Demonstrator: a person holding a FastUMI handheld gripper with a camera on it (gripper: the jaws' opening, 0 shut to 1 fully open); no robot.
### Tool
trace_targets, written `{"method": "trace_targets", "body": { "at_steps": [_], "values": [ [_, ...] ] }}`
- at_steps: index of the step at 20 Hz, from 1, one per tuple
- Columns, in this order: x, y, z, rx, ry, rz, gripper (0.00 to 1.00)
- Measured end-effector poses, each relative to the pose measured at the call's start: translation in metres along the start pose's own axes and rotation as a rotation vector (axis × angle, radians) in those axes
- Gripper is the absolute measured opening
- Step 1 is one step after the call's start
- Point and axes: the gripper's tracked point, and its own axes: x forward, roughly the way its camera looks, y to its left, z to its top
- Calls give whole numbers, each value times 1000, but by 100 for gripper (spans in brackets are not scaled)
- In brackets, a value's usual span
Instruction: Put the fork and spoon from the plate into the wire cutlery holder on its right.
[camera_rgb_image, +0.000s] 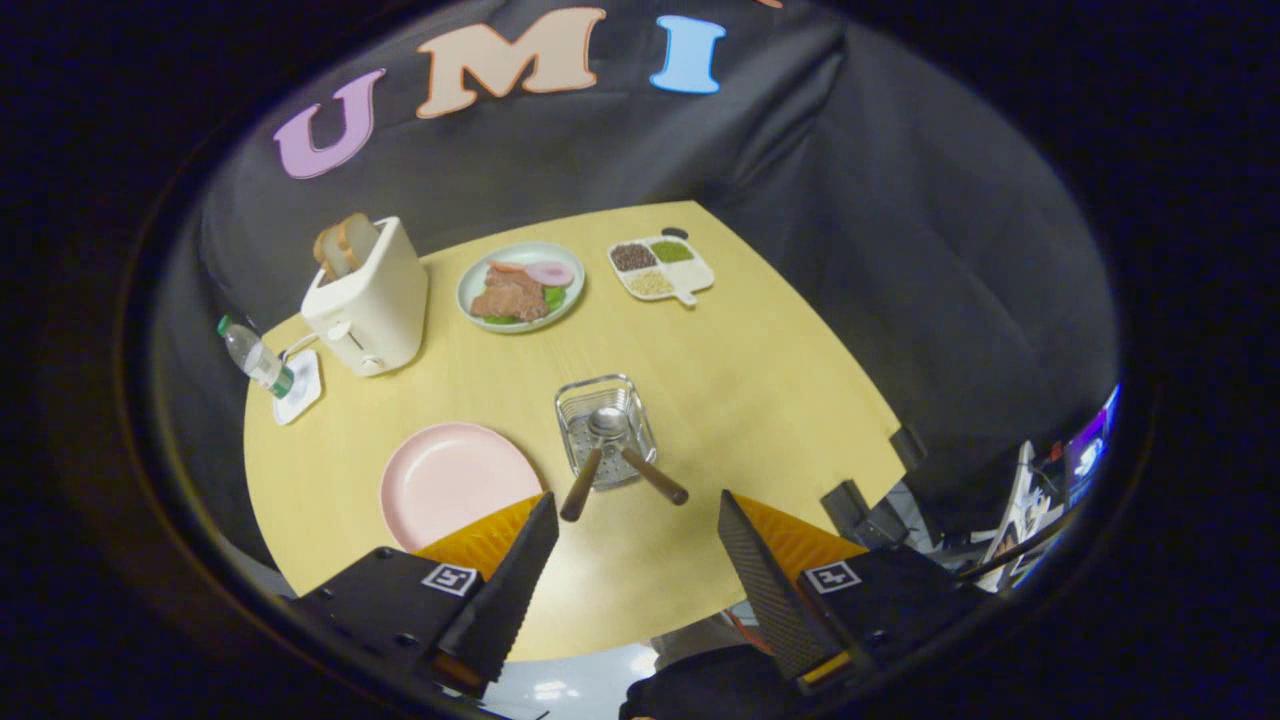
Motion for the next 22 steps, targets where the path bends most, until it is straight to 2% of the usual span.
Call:
{"method": "trace_targets", "body": {
  "at_steps": [5,10,15,18,22],
  "values": [
    [-34,4,51,-60,-307,105,100],
    [-65,0,93,-79,-541,123,100],
    [-108,10,123,-56,-800,205,100],
    [-119,1,121,-77,-889,203,100],
    [-118,1,111,-37,-884,240,100]
  ]
}}
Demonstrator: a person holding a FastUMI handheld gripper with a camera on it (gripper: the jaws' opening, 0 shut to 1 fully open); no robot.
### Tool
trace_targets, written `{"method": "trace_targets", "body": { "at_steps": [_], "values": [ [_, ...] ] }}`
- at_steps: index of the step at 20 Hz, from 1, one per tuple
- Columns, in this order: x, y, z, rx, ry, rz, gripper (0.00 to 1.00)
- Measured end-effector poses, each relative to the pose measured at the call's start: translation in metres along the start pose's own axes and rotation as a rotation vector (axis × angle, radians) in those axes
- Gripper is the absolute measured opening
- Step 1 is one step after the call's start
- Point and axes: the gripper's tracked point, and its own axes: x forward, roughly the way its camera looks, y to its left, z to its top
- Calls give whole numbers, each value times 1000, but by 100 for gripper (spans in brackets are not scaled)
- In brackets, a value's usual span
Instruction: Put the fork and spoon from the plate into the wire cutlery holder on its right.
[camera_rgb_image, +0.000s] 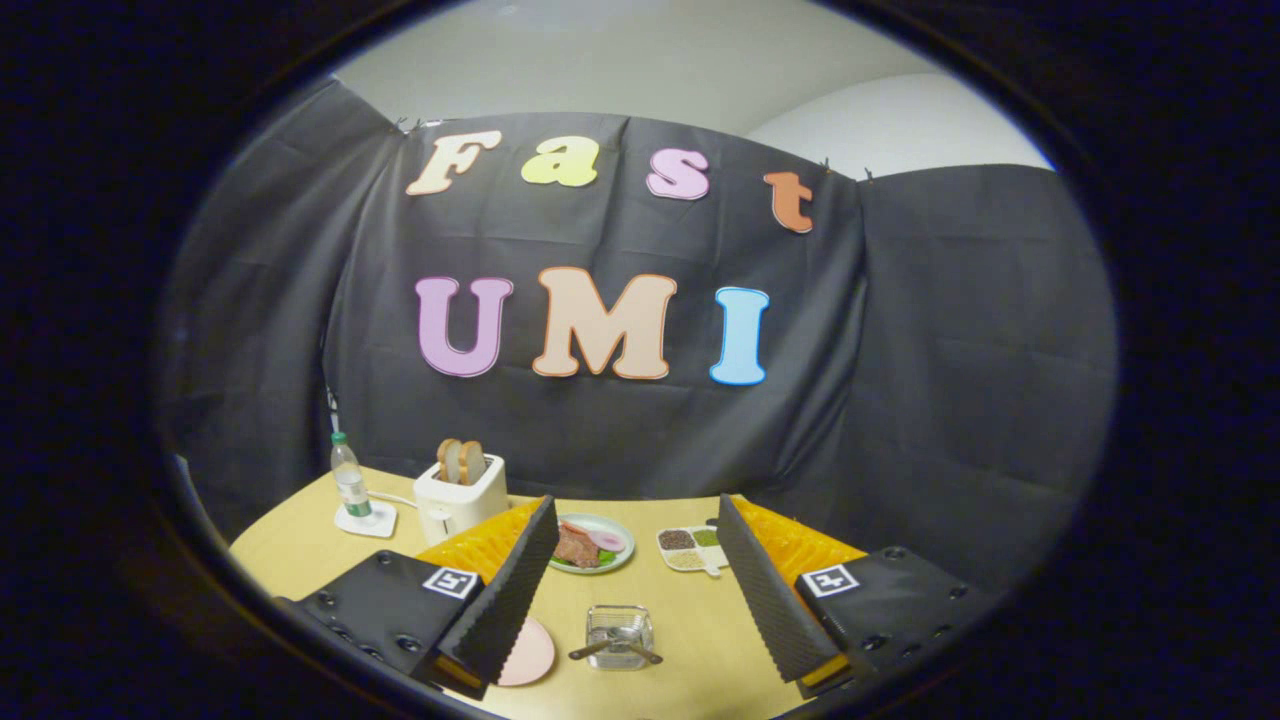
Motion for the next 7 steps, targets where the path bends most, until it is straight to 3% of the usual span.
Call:
{"method": "trace_targets", "body": {
  "at_steps": [7],
  "values": [
    [-5,-8,-1,56,-3,9,100]
  ]
}}
